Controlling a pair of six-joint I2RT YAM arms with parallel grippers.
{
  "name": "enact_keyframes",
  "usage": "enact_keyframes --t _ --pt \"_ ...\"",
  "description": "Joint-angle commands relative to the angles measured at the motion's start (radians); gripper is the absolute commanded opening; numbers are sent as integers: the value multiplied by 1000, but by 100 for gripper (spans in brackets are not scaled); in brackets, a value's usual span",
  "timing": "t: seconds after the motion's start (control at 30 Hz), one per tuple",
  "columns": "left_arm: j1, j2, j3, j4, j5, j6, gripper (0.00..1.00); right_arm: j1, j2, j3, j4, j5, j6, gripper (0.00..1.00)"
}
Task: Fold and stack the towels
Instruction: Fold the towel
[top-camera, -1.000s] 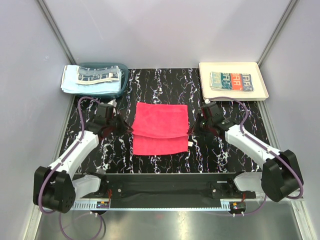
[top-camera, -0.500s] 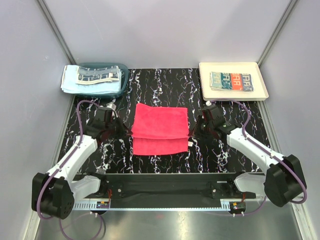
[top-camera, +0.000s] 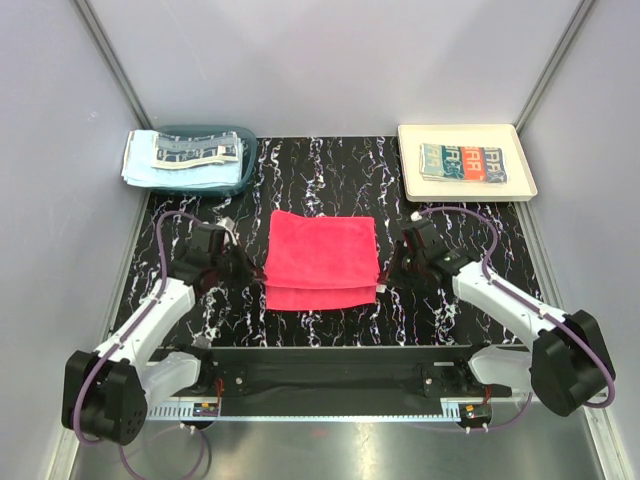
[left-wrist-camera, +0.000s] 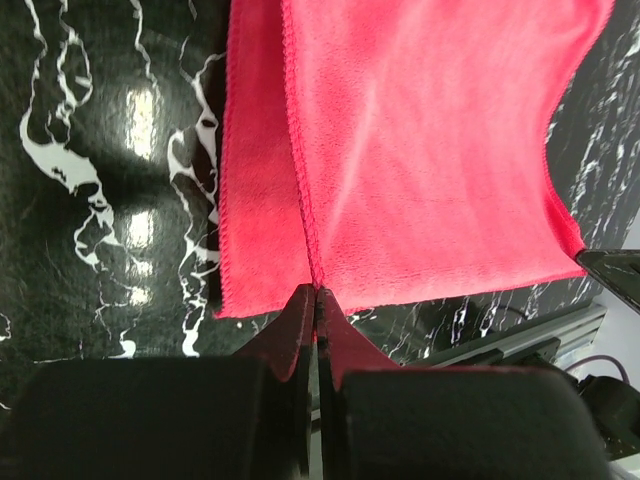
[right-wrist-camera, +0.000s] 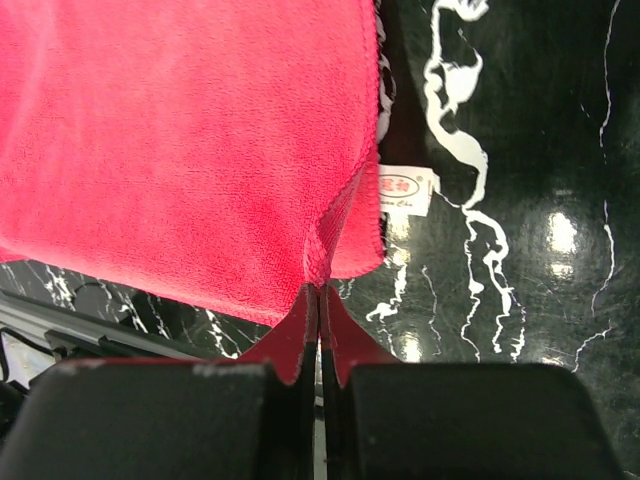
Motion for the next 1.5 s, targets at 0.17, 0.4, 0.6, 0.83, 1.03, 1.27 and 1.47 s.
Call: enact_keyframes --t 0.17,0.4,0.6,0.83,1.03,1.27,1.47 --pt "-1 38 -83 97 54 2 0 14 35 -73 98 14 31 0" --pt "1 138 -143 188 73 -1 0 18 109 -121 180 0 40 0" --pt "-1 178 -156 215 73 1 0 22 161 -139 221 -3 43 0" --pt "1 207 -160 216 96 4 0 28 167 -142 227 -2 48 0" --pt "1 198 -120 150 120 19 0 30 146 -135 200 6 46 0" --pt "1 144 -77 71 133 33 0 30 112 -121 162 26 41 0" --pt "2 115 -102 59 149 31 0 30 94 -135 158 24 46 0"
